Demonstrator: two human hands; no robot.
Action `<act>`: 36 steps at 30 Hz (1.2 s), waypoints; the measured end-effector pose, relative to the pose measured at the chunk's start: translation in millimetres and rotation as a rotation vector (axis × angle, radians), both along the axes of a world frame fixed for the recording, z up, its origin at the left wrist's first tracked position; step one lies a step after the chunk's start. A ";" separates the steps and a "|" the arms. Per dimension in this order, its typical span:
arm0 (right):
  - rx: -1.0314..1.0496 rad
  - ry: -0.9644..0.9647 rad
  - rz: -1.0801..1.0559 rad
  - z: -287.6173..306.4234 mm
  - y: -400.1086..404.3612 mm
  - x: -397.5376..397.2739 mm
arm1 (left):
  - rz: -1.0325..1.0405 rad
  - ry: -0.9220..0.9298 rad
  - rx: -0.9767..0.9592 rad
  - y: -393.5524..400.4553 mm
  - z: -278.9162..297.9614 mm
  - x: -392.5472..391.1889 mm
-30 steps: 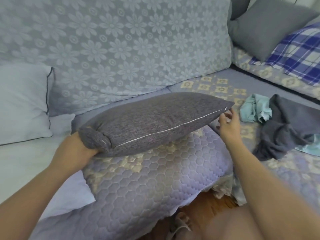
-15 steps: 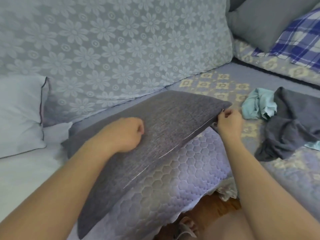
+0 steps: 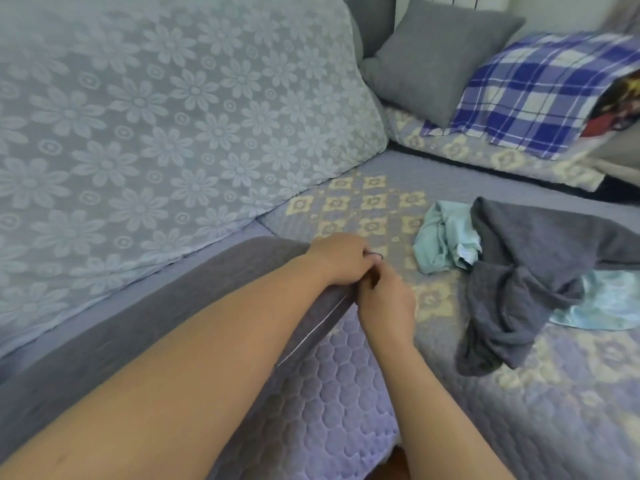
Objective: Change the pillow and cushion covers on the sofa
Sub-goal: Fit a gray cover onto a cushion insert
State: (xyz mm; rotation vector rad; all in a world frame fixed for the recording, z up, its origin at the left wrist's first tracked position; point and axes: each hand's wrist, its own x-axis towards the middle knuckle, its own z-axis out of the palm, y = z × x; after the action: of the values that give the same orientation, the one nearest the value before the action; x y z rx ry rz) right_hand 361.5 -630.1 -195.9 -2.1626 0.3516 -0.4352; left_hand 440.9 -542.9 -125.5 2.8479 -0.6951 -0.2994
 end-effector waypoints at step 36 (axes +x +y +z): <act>0.277 -0.031 0.284 29.3 105.7 -144.9 | 0.147 -0.023 -0.222 162.2 54.2 -136.9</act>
State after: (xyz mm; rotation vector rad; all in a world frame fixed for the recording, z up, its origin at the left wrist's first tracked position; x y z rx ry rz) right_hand 216.6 -524.4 -166.6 -1.8956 0.0783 -0.2432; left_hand 304.0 -380.6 -71.3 2.6755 -0.4855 -0.1558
